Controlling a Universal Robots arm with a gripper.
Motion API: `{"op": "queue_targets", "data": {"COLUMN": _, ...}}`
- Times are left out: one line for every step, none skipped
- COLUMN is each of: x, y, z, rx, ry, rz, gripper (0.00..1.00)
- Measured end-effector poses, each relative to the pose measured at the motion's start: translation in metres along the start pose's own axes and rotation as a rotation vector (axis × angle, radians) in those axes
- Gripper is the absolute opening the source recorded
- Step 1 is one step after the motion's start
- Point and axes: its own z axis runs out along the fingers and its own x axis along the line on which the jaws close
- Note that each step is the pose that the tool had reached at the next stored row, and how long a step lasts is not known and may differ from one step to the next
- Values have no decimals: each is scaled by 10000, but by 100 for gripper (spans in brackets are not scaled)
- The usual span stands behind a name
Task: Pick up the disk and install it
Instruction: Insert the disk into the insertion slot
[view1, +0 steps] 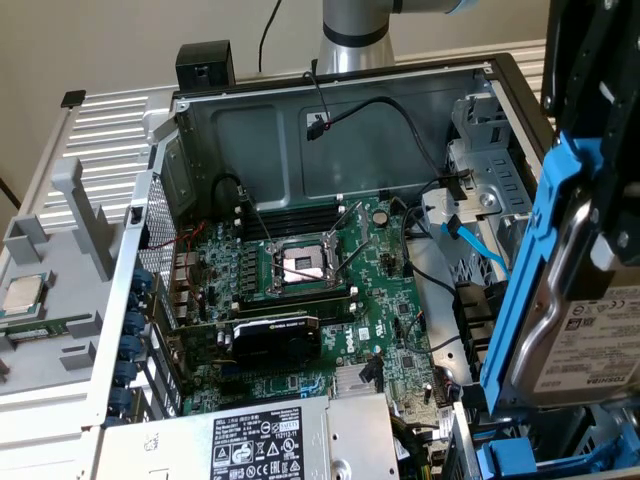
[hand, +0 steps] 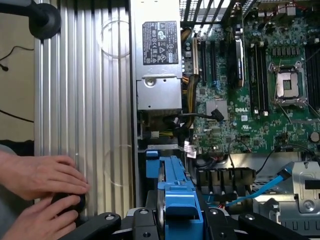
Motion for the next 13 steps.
{"op": "queue_targets", "data": {"x": 1, "y": 0, "z": 7, "rx": 0, "ry": 0, "rz": 1, "gripper": 37}}
{"op": "queue_targets", "data": {"x": 3, "y": -1, "z": 16, "rx": 0, "ry": 0, "rz": 1, "gripper": 37}}
{"op": "queue_targets", "data": {"x": 3, "y": -2, "z": 29, "rx": 0, "ry": 0, "rz": 1, "gripper": 37}}
{"op": "queue_targets", "data": {"x": 3, "y": -3, "z": 48, "rx": 0, "ry": 1, "rz": 0, "gripper": 37}}
{"op": "queue_targets", "data": {"x": 2, "y": -4, "z": 64, "rx": 0, "ry": -1, "rz": 0, "gripper": 37}}
{"op": "queue_targets", "data": {"x": 1, "y": -5, "z": 75, "rx": 0, "ry": -1, "rz": 0, "gripper": 37}}
{"op": "queue_targets", "data": {"x": -1, "y": -4, "z": 81, "rx": 0, "ry": -1, "rz": -1, "gripper": 37}}
{"op": "queue_targets", "data": {"x": -4, "y": -2, "z": 87, "rx": 0, "ry": 0, "rz": -1, "gripper": 37}}
{"op": "queue_targets", "data": {"x": -7, "y": 3, "z": 92, "rx": 0, "ry": -1, "rz": 1, "gripper": 37}}
{"op": "queue_targets", "data": {"x": -13, "y": 6, "z": 98, "rx": 0, "ry": 0, "rz": 1, "gripper": 37}}
{"op": "queue_targets", "data": {"x": -24, "y": 10, "z": 104, "rx": 0, "ry": 0, "rz": 0, "gripper": 37}}
{"op": "queue_targets", "data": {"x": -38, "y": 15, "z": 109, "rx": 0, "ry": 0, "rz": 1, "gripper": 37}}
{"op": "queue_targets", "data": {"x": -52, "y": 19, "z": 114, "rx": 0, "ry": -1, "rz": 1, "gripper": 37}}
